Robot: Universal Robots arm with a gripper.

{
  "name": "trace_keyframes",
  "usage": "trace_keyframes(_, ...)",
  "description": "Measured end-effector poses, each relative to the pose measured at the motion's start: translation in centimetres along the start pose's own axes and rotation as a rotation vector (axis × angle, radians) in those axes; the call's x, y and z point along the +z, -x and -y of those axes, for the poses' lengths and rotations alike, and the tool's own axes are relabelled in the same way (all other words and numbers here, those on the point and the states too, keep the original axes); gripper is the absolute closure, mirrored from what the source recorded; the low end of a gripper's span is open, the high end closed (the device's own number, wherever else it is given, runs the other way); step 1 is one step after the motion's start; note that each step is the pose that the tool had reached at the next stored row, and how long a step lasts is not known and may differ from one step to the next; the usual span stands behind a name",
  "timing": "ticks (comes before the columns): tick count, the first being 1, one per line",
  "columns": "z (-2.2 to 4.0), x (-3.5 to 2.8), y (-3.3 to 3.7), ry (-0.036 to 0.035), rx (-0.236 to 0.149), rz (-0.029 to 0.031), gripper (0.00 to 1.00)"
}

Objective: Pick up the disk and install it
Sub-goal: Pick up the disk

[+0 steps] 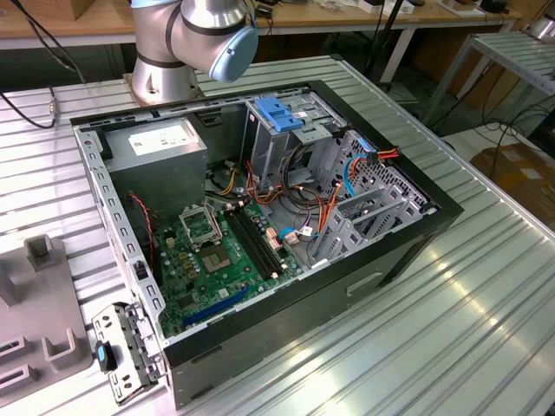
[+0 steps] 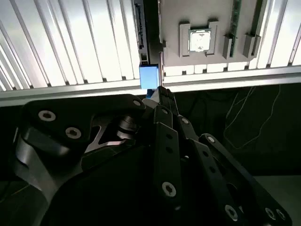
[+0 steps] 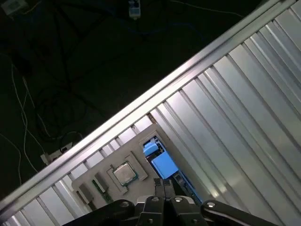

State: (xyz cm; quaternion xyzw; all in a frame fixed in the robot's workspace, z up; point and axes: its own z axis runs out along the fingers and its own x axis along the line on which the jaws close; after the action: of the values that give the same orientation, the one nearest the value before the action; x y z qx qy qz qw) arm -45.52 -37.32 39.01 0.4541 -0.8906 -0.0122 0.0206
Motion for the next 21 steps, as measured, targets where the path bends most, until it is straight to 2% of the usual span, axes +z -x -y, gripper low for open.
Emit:
trace_keyframes(1,0.00,0.03,0.00,-0.0011,-0.037,-0.0015,0.89)
trace_keyframes(3,0.00,0.06,0.01,-0.0029,-0.074,-0.0024,0.89)
trace_keyframes(8,0.02,0.35,0.01,-0.0195,-0.116,0.0058,0.89)
trace_keyframes(15,0.03,0.69,0.02,-0.0272,-0.250,0.0046,0.89)
trace_keyframes(18,0.03,0.86,0.02,-0.0316,-0.293,0.0053,0.89)
trace_keyframes(21,0.05,1.17,0.03,-0.0364,-0.357,0.0054,0.71)
